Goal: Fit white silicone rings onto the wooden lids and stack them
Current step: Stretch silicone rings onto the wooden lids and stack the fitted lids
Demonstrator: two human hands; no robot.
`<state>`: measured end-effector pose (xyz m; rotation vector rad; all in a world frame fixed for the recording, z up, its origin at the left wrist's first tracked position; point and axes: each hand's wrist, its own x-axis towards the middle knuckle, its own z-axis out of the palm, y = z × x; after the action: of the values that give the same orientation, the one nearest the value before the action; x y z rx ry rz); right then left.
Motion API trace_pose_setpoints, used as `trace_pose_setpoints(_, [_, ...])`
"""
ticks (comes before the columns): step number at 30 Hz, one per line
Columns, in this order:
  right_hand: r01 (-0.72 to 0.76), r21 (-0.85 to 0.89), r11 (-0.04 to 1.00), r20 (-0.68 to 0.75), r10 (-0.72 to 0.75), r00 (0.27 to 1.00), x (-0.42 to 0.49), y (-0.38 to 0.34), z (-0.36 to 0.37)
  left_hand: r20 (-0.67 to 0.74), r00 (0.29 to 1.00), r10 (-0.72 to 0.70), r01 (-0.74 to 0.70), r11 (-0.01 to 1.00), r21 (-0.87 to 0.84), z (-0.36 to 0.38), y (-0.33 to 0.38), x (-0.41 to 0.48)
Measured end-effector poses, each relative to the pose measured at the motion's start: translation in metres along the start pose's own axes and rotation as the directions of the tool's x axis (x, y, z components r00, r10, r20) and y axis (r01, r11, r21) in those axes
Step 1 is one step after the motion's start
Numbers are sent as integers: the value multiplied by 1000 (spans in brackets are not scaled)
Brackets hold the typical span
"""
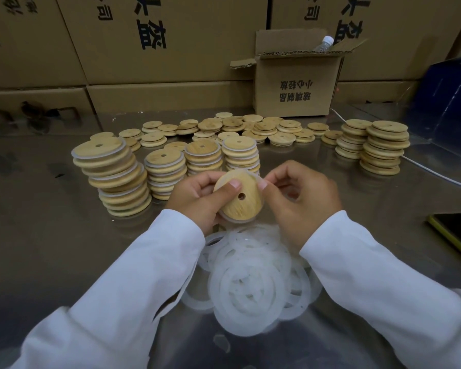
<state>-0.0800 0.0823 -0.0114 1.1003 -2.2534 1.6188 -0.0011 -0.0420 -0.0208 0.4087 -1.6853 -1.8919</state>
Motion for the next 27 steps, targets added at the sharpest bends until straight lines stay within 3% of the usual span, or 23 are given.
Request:
trace_pose_setpoints(8, [-153,170,973,66,144,987,6,-1,-4,19,997,72,-74,993,94,-3,-1,0])
trace_pose_setpoints(14, [-152,203,967,91,136,986,7,-6,-4,-1,999,45,-45,999,-14,-4,-1,1])
trace_pose_setpoints(20, [-222,344,912,165,174,971,6,-7,-7,-8,1000,24,-24,994,-102,-3,2,1])
trace_pose_setpoints(27, [-321,378,868,231,247,941,6,-5,-5,-37,999,7,-12,990,-139,1,2,1])
